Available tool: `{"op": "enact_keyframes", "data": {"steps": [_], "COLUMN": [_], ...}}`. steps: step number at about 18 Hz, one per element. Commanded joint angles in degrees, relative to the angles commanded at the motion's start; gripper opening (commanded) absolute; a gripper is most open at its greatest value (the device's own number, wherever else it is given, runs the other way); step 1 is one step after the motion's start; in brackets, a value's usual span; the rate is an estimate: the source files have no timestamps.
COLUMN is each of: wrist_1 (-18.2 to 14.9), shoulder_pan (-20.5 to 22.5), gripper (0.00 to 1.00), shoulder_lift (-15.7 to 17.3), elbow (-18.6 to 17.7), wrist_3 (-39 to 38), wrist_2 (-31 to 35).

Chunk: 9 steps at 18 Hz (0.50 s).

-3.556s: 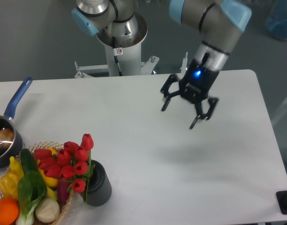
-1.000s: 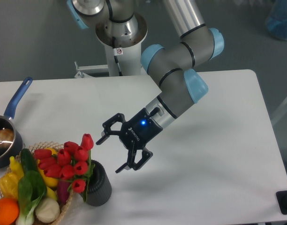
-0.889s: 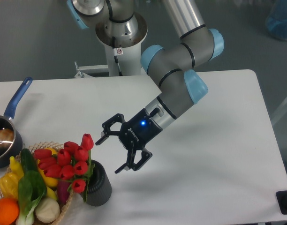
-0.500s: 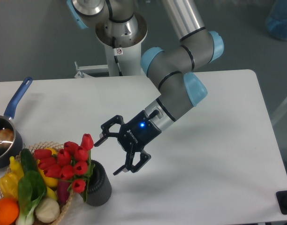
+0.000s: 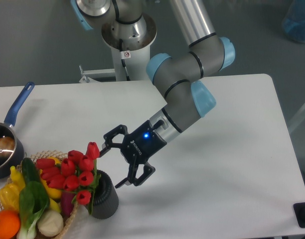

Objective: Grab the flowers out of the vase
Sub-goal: 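Lower the open gripper around the tulip stems above the vase rim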

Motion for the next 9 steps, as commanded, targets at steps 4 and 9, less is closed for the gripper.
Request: {"op": "enact_keyframes", "data": {"steps": [4,9], "wrist_1": [0.0,0.1], "shoulder_pan": [-0.7,-0.2], "gripper": [1.0,1.0], "shoulder_lift": [0.0,0.5], "elbow": [-0.1,-1.5], "wrist_3": [0.3,3.6], "wrist_2": [0.1,-0.1]}}
